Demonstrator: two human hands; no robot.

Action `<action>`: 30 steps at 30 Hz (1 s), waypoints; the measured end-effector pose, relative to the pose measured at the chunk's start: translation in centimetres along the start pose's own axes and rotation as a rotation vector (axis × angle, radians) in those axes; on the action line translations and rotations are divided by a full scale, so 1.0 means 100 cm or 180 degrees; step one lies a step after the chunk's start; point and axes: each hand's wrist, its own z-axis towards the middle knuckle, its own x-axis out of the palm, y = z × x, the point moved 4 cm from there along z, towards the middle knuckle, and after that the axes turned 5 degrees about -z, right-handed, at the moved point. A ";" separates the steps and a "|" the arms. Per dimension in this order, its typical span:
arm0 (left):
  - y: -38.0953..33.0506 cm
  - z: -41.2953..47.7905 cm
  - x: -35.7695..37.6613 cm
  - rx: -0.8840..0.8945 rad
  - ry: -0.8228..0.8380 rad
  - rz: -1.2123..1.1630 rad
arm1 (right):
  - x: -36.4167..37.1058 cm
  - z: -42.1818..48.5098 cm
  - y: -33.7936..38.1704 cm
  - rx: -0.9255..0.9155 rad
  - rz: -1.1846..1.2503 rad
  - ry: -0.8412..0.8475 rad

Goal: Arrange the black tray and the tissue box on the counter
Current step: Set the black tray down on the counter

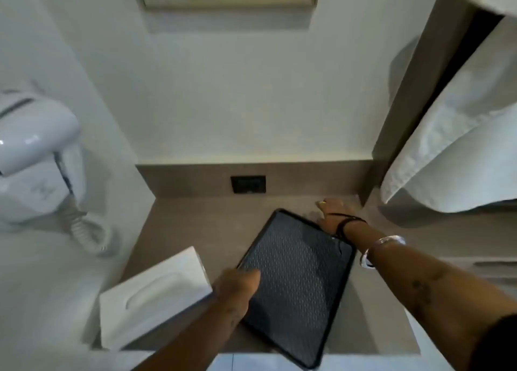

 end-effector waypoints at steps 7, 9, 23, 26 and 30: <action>0.087 0.008 0.041 -0.1272 0.0222 -0.0734 | 0.093 -0.008 -0.036 0.0390 0.0059 0.0398; 0.092 0.009 0.045 -0.1414 0.0149 -0.0894 | 0.099 -0.006 -0.038 0.0440 0.0193 0.0366; 0.012 0.048 0.020 0.0260 -0.0207 -0.0641 | 0.109 -0.045 -0.080 0.1968 0.2314 -0.0039; -0.023 0.070 0.002 0.0548 -0.0049 -0.0506 | 0.111 -0.060 -0.067 0.2201 0.2694 -0.0218; -0.042 0.105 -0.014 0.0794 0.0089 0.0117 | 0.127 -0.065 -0.037 0.2634 0.3334 -0.0596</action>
